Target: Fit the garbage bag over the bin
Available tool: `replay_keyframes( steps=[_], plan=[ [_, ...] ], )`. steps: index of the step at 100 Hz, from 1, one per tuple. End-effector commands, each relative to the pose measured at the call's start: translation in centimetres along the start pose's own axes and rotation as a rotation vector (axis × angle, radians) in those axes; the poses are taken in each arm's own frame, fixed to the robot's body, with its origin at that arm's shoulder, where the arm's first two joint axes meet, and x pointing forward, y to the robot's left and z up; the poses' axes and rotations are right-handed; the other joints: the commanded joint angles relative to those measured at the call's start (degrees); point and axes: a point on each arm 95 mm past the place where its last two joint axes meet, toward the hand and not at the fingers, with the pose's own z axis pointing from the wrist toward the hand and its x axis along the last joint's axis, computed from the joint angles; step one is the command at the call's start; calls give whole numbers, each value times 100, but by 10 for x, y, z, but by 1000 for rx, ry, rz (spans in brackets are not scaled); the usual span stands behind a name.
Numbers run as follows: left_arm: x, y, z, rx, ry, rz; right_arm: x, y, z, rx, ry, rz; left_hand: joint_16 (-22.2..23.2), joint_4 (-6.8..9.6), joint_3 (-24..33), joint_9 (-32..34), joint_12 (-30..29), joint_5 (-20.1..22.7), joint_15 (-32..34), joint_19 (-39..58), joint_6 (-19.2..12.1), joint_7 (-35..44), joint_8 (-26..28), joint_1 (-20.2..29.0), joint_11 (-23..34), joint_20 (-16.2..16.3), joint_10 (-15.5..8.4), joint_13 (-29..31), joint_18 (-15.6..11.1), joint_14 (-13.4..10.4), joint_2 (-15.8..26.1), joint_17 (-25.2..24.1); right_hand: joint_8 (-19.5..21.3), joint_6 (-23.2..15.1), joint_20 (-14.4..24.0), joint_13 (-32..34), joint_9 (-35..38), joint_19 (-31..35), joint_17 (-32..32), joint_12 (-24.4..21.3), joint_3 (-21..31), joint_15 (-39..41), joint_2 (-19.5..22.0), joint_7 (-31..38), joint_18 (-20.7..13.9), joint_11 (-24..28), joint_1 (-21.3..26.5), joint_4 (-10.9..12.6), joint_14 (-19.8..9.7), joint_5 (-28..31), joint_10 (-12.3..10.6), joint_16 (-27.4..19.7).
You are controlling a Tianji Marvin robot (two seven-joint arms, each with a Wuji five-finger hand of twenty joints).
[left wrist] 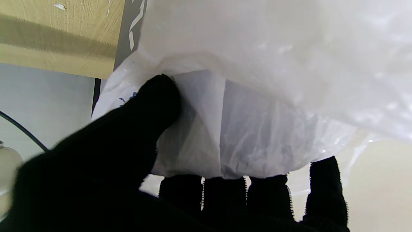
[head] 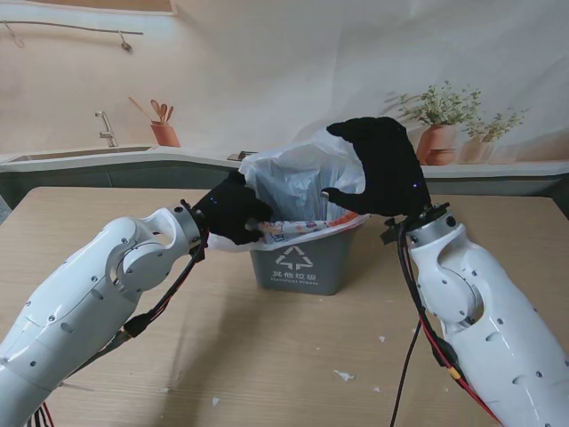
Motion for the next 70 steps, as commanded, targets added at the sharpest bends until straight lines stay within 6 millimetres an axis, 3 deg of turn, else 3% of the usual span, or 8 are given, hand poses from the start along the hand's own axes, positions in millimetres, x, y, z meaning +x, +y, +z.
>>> replay_keyframes(
  steps=[1, 13, 27, 32, 38, 42, 51, 70],
  plan=[
    [3, 6, 0, -31, 9, -1, -6, -1, 8, 44, -13, -20, 108, 135, 147, 162, 31, 281, 250, 64, -99, 220, 46, 28, 106, 75, 25, 325, -85, 45, -161, 64, -119, 247, 199, -217, -165, -302, -50, -66, -149, 13, 53, -88, 53, -197, -138, 260, -39, -265, 177, -44],
    [3, 6, 0, -36, 7, 1, -19, -11, 18, 105, -67, -60, 109, 132, 148, 161, 29, 287, 247, 62, -95, 220, 41, 25, 105, 76, 27, 320, -87, 38, -164, 60, 331, -263, 956, 212, -18, -1015, 417, 383, -307, 644, 215, 290, 201, 1031, 241, 270, 101, 7, 116, 269],
    [2, 7, 0, -42, 6, 2, -34, -23, 26, 84, -139, -91, 110, 130, 150, 159, 28, 283, 244, 56, -102, 215, 36, 26, 103, 73, 25, 319, -80, 36, -166, 55, 1214, -841, 1014, 2000, 2257, -863, 1545, 963, 784, 1992, 401, 1511, 489, 2149, 966, 211, 328, 1609, -163, 926],
    [2, 7, 1, -44, 7, 0, -40, -26, 27, 62, -165, -86, 110, 128, 146, 164, 29, 285, 243, 53, -104, 220, 40, 21, 107, 72, 17, 323, -85, 20, -157, 54, 394, -1212, 654, 2750, 3139, -474, 1869, 1065, 1150, 2231, 252, 2471, 571, 2371, 1495, -479, 313, 2091, -308, 984],
    [2, 8, 1, -44, 8, -1, -45, -31, 28, 43, -201, -55, 110, 131, 150, 164, 28, 284, 243, 52, -99, 221, 39, 26, 105, 72, 18, 328, -81, 36, -165, 54, 141, -1559, 287, 3422, 3866, 292, 2011, 1133, 1412, 2495, 204, 3019, 622, 2578, 1992, -703, 238, 2629, -349, 987],
    [2, 8, 1, -43, 8, -3, -49, -35, 28, 36, -228, -44, 110, 131, 151, 165, 28, 284, 242, 50, -107, 221, 39, 24, 105, 71, 19, 327, -76, 27, -165, 51, 160, -1577, -110, 3667, 4067, 1210, 1869, 1256, 1557, 2655, 145, 3091, 601, 2672, 2130, -763, 238, 2821, -272, 980],
    [2, 8, 1, -41, 8, -5, -61, -41, 25, 39, -257, -50, 111, 129, 152, 161, 27, 286, 240, 43, -100, 222, 38, 25, 102, 68, 22, 321, -74, 33, -169, 43, 263, -1545, -23, 3852, 4194, 2670, 1381, 1440, 1740, 2837, 60, 3152, 453, 2793, 2213, -787, 188, 2870, -192, 1012],
    [1, 9, 2, -41, 14, -7, -85, -59, 20, 61, -332, -51, 107, 130, 153, 163, 28, 287, 231, 28, -121, 225, 39, 12, 99, 62, -1, 323, -74, 5, -157, 31, 369, -1581, 24, 3654, 3994, 2981, 1202, 1233, 1670, 2819, 161, 3265, 380, 2738, 2431, -763, 218, 2633, -159, 1022]
  ],
)
